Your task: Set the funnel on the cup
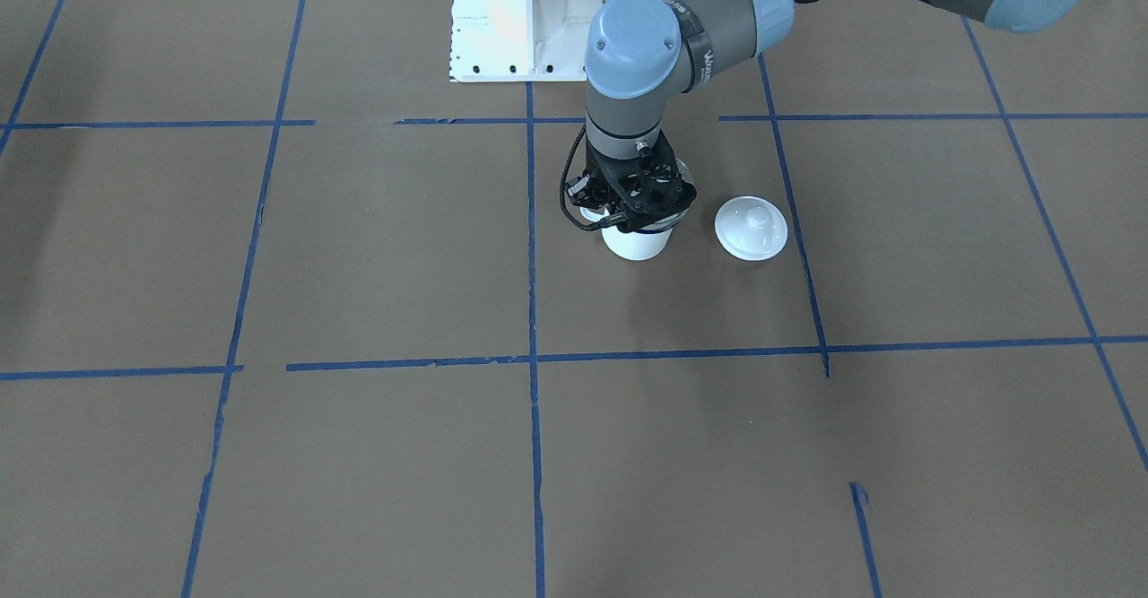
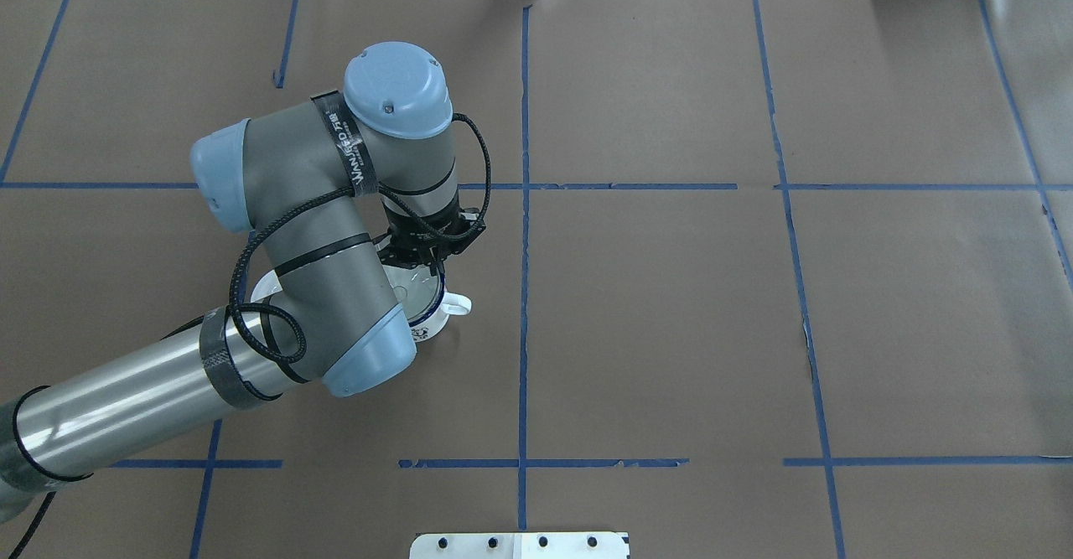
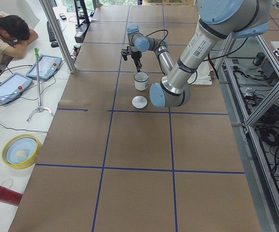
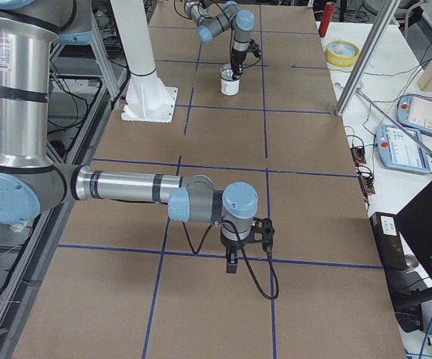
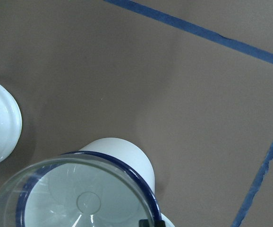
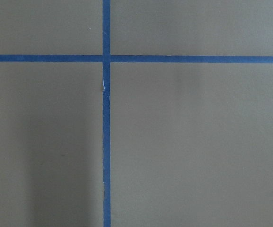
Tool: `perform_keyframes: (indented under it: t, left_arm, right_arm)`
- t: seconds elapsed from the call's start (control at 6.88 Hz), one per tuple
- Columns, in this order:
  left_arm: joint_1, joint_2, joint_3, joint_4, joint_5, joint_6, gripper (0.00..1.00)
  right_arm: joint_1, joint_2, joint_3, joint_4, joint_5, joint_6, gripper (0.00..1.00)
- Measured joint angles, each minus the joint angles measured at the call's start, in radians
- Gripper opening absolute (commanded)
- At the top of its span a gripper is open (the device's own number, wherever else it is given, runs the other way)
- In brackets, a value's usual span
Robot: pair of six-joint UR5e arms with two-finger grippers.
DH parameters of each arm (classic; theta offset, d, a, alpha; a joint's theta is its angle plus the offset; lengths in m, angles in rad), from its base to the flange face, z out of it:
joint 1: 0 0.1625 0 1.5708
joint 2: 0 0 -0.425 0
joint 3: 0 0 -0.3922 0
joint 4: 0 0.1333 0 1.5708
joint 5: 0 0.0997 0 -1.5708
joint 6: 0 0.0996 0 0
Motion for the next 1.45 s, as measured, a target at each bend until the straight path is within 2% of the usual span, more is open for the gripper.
perform_keyframes:
  t: [0.29, 0.58, 0.87, 1.16, 1.45]
  left_arm:
    - [-0.02, 0.01, -0.071, 0.001, 0.003, 0.013, 1.0]
    - [-0.112, 0.088, -0.244, 0.003, -0.007, 0.159, 1.0]
    - [-0.301, 0.234, -0.338, 0.001, -0.073, 0.496, 1.0]
    - [-0.529, 0.407, -0.348, -0.001, -0.164, 0.911, 1.0]
    - [-0.732, 0.575, -0.314, -0.001, -0.222, 1.266, 1.0]
  right_arm:
    - [0.0, 0.0, 0.0, 0.0, 0.0, 0.0, 1.0]
    - [0.0, 0.0, 0.0, 0.0, 0.0, 0.0, 1.0]
    - [0.0, 0.0, 0.0, 0.0, 0.0, 0.0, 1.0]
    - [0.0, 0.0, 0.0, 0.0, 0.0, 0.0, 1.0]
    - [0.0, 0.0, 0.0, 0.0, 0.0, 0.0, 1.0]
